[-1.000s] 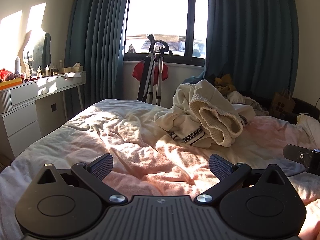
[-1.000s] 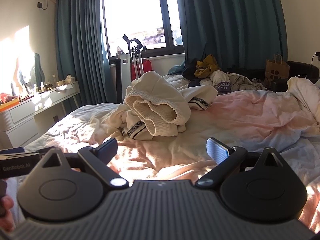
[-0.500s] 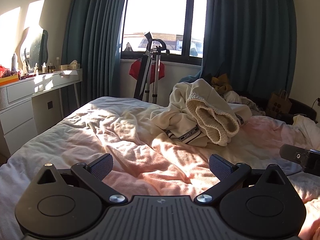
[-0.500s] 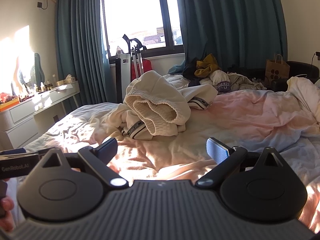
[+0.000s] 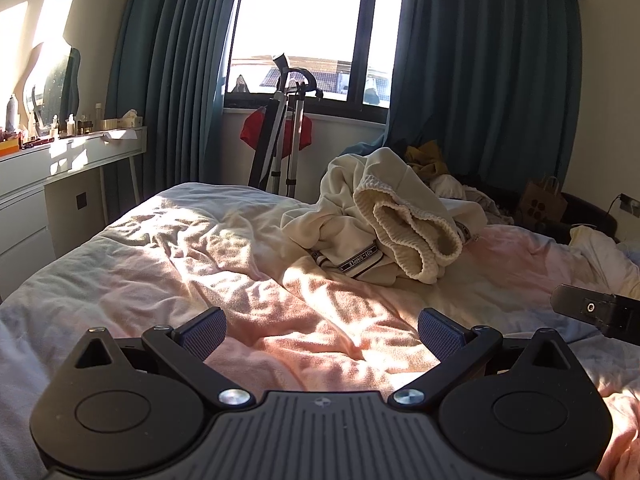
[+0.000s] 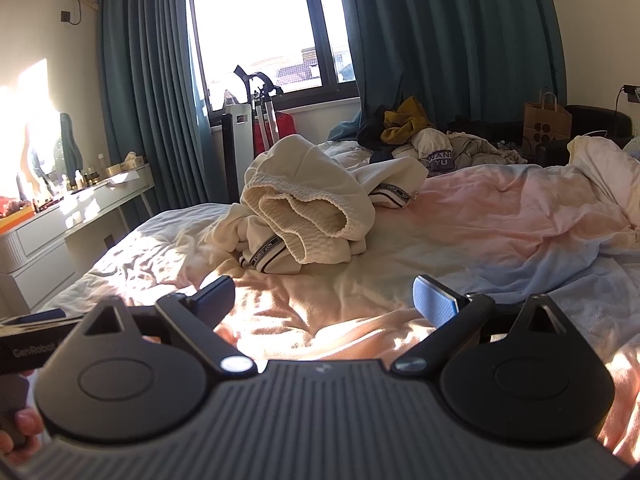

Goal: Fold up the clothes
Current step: 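Grasp one ribbed cuff with the left tool while the right tool grasps the other cuff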

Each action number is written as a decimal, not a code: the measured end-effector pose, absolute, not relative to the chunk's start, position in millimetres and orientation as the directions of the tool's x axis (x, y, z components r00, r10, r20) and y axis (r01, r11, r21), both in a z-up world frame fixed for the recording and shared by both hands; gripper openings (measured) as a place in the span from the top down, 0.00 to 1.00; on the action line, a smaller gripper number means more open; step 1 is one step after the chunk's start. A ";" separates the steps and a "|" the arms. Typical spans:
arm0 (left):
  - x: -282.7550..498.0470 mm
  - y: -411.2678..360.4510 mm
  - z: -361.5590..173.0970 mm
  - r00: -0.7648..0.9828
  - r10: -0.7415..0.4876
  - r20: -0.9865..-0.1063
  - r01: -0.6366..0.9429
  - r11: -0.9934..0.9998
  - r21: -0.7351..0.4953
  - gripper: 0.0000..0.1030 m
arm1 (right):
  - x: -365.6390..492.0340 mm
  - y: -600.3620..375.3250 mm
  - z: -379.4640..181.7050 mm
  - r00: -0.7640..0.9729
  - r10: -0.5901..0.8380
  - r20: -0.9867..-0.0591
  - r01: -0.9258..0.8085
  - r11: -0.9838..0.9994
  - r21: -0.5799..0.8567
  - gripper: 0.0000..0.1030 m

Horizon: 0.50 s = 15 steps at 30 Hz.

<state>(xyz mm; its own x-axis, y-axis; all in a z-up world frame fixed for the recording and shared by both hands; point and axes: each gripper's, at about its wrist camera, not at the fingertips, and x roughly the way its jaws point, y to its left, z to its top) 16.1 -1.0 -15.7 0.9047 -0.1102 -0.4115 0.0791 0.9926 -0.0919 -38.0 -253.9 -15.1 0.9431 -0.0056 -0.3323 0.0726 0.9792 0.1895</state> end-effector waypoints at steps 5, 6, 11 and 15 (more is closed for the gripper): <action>55.0 -15.9 -17.1 0.875 -0.214 -0.434 0.166 0.975 -0.145 0.00 | -32.5 -266.2 -22.3 0.938 -0.037 -0.345 0.119 0.968 0.220 0.05; 67.1 -22.1 -18.6 0.868 -0.227 -0.443 0.179 0.973 -0.147 0.00 | -30.4 -270.4 -24.6 0.936 -0.038 -0.350 0.127 0.964 0.235 0.05; 126.3 -61.9 -36.3 0.852 -0.219 -0.476 0.197 0.976 -0.097 0.03 | -21.0 -284.1 -31.9 0.932 -0.037 -0.361 0.149 0.947 0.286 0.05; 177.4 -87.4 -57.5 0.830 -0.289 -0.476 0.228 0.956 -0.184 0.07 | -7.1 -295.3 -42.2 0.930 -0.057 -0.364 0.176 0.937 0.302 0.05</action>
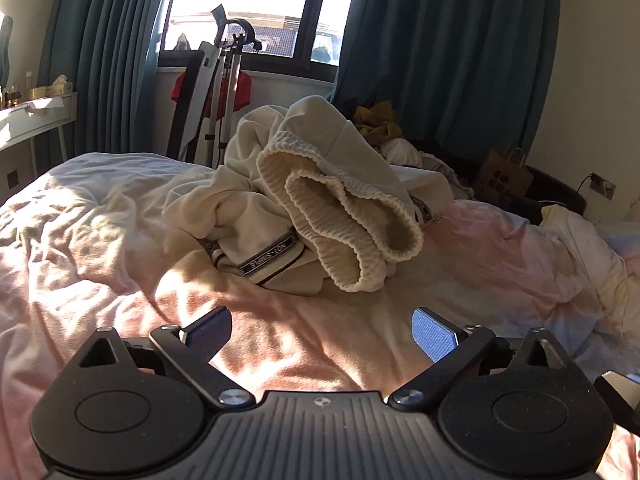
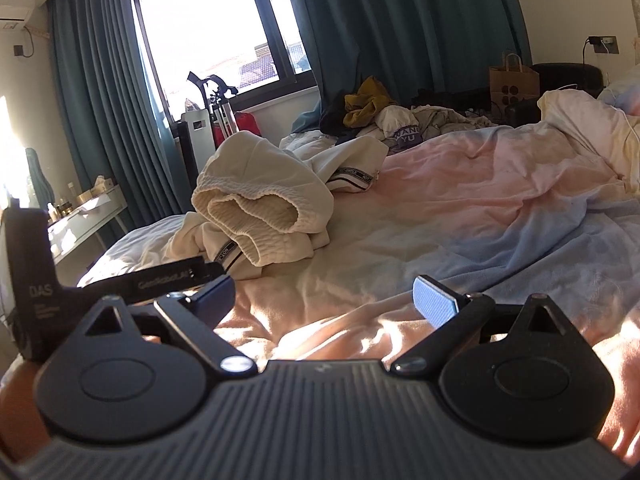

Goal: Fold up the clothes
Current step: 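Grasp one ribbed cuff with the left tool while the right tool grasps the other cuff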

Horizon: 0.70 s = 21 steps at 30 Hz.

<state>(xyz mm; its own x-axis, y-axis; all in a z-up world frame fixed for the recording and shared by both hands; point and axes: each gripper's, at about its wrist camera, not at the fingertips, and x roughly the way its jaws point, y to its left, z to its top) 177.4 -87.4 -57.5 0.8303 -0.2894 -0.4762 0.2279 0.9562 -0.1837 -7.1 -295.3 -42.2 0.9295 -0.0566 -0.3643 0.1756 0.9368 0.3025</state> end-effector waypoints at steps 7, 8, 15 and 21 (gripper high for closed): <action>254.5 -115.6 -97.0 0.819 -0.312 -0.482 0.180 0.937 -0.300 0.25 | 17.3 -322.8 -60.9 0.932 -0.080 -0.353 0.223 0.895 0.386 0.05; 264.0 -117.5 -101.4 0.816 -0.312 -0.487 0.170 0.934 -0.313 0.30 | 20.3 -326.3 -64.0 0.932 -0.089 -0.350 0.232 0.891 0.391 0.05; 284.9 -121.0 -110.6 0.839 -0.333 -0.431 0.195 0.922 -0.333 0.63 | 35.7 -341.7 -84.7 0.927 -0.111 -0.358 0.269 0.863 0.428 0.05; 247.6 -106.8 -81.6 0.853 -0.362 -0.376 0.255 0.917 -0.305 0.85 | 36.8 -343.6 -85.4 0.935 -0.109 -0.338 0.260 0.857 0.444 0.05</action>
